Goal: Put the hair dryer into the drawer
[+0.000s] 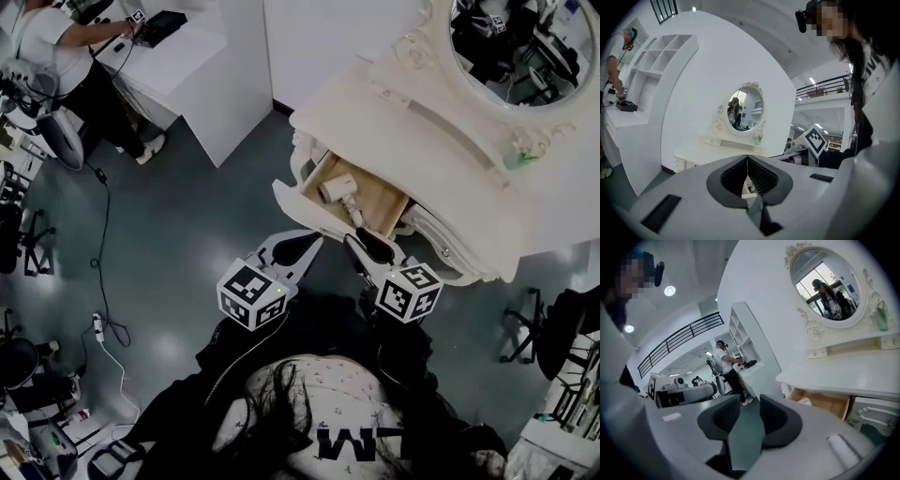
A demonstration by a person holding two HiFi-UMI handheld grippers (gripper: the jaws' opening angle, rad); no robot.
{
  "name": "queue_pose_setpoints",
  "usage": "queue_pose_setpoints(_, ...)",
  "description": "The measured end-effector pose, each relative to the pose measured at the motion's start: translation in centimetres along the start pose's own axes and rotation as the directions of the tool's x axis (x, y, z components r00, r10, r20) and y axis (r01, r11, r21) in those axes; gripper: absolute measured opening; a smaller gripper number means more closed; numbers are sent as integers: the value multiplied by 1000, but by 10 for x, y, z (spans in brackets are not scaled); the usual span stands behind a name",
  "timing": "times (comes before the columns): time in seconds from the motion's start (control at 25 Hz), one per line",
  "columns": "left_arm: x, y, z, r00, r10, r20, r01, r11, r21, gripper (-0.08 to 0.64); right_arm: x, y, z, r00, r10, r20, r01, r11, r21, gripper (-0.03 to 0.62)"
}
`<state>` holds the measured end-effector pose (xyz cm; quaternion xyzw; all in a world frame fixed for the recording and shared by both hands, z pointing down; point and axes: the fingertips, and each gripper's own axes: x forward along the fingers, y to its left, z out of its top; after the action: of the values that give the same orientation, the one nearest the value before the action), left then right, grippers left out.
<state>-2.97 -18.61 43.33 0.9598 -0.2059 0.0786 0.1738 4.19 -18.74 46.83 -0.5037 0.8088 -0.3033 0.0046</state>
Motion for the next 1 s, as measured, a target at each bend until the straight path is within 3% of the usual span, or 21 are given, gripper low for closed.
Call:
queue_pose_setpoints(0.44, 15, -36, 0, 1000, -9, -18, 9, 1000, 17, 0, -50, -11, -5, 999, -41, 28, 42, 999, -6, 66)
queue_pose_setpoints(1.0, 22, -154, -34, 999, 32, -33, -31, 999, 33, 0, -166, -10, -39, 999, 15, 40, -14, 1000, -13, 64)
